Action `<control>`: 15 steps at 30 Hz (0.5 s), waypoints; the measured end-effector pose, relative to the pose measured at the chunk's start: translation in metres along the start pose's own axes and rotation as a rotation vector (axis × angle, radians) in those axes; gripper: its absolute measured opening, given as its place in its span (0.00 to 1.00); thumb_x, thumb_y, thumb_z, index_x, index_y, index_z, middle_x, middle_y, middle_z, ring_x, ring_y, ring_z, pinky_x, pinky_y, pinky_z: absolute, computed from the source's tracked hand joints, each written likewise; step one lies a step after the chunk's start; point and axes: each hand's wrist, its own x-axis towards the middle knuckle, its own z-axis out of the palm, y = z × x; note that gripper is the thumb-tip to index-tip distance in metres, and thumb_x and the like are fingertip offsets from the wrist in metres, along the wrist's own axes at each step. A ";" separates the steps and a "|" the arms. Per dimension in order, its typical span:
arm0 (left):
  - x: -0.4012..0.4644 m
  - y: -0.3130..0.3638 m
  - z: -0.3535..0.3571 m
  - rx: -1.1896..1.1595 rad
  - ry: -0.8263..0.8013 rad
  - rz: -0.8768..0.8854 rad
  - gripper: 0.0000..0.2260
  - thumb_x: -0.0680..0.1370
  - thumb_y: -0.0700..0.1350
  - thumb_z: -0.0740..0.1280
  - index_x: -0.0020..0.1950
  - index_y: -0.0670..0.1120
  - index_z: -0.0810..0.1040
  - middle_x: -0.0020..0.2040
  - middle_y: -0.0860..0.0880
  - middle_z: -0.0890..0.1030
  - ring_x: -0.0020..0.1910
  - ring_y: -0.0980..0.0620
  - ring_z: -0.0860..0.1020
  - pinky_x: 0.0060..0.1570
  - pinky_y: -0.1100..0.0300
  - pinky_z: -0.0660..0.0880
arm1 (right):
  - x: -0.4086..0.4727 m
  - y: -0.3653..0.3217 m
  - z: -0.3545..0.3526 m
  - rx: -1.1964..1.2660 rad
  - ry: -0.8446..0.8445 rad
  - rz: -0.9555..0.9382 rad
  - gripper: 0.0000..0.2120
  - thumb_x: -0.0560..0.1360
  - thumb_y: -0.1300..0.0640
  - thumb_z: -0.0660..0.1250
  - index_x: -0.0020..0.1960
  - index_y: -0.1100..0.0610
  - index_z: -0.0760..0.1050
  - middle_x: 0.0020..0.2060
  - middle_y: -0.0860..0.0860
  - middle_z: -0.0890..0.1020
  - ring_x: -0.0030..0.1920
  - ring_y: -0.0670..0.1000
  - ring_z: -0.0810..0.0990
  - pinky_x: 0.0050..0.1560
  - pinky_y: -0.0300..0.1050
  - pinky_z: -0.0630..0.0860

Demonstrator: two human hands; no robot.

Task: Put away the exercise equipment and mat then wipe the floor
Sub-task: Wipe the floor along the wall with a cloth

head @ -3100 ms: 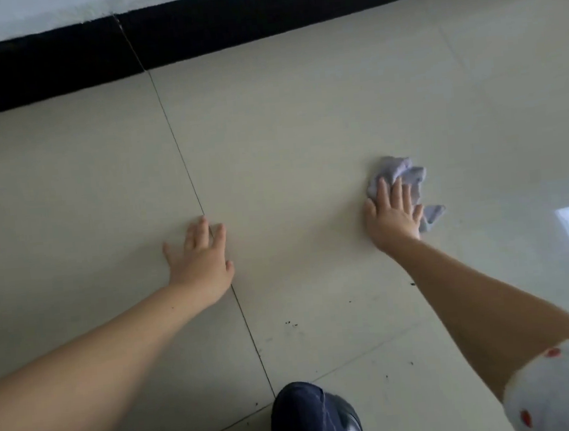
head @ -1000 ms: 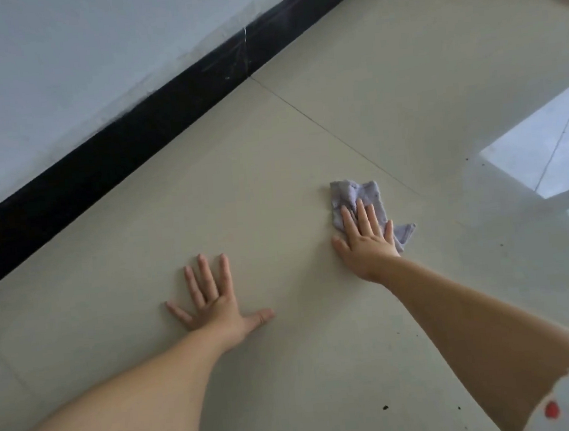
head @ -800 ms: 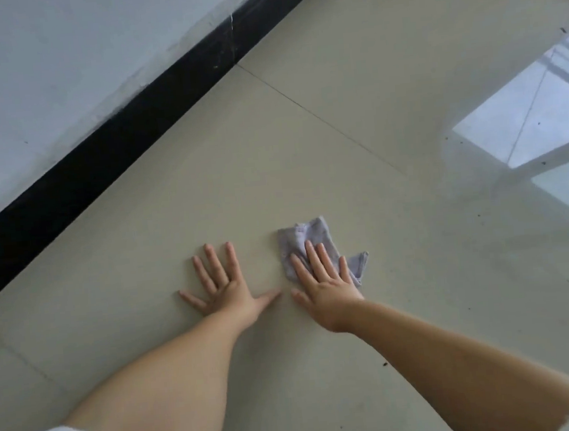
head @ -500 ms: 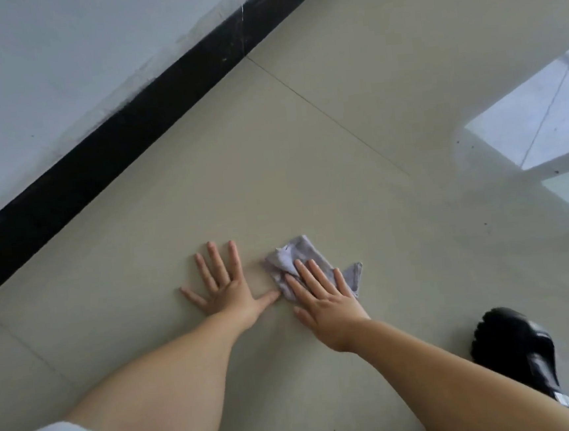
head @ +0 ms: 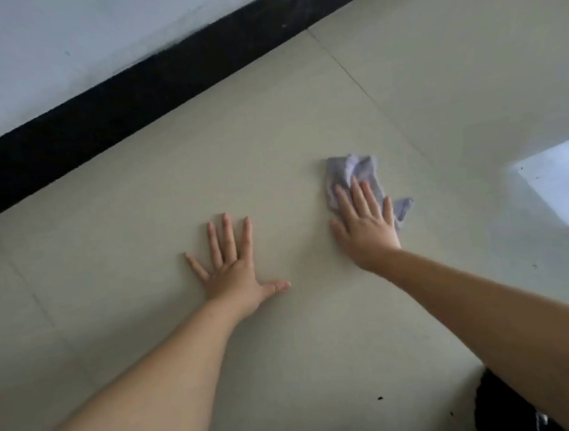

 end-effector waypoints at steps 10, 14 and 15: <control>0.002 -0.003 0.004 -0.021 0.018 0.019 0.55 0.65 0.73 0.64 0.72 0.56 0.26 0.68 0.50 0.20 0.72 0.46 0.25 0.65 0.29 0.36 | 0.087 0.060 -0.047 -0.071 -0.093 -0.100 0.27 0.81 0.42 0.42 0.78 0.48 0.42 0.78 0.51 0.43 0.77 0.50 0.41 0.74 0.62 0.44; 0.001 -0.002 0.002 -0.002 -0.003 0.009 0.54 0.65 0.74 0.63 0.66 0.56 0.21 0.66 0.50 0.19 0.71 0.46 0.25 0.65 0.29 0.36 | 0.102 0.041 -0.063 0.154 -0.062 0.294 0.27 0.82 0.45 0.44 0.78 0.50 0.44 0.78 0.52 0.43 0.77 0.52 0.41 0.74 0.60 0.40; 0.001 -0.001 0.001 -0.002 -0.005 0.010 0.54 0.64 0.74 0.63 0.66 0.56 0.22 0.65 0.51 0.19 0.71 0.46 0.25 0.65 0.29 0.36 | 0.095 0.023 -0.058 0.118 -0.066 0.231 0.27 0.82 0.45 0.44 0.78 0.50 0.44 0.78 0.52 0.43 0.77 0.52 0.40 0.74 0.59 0.39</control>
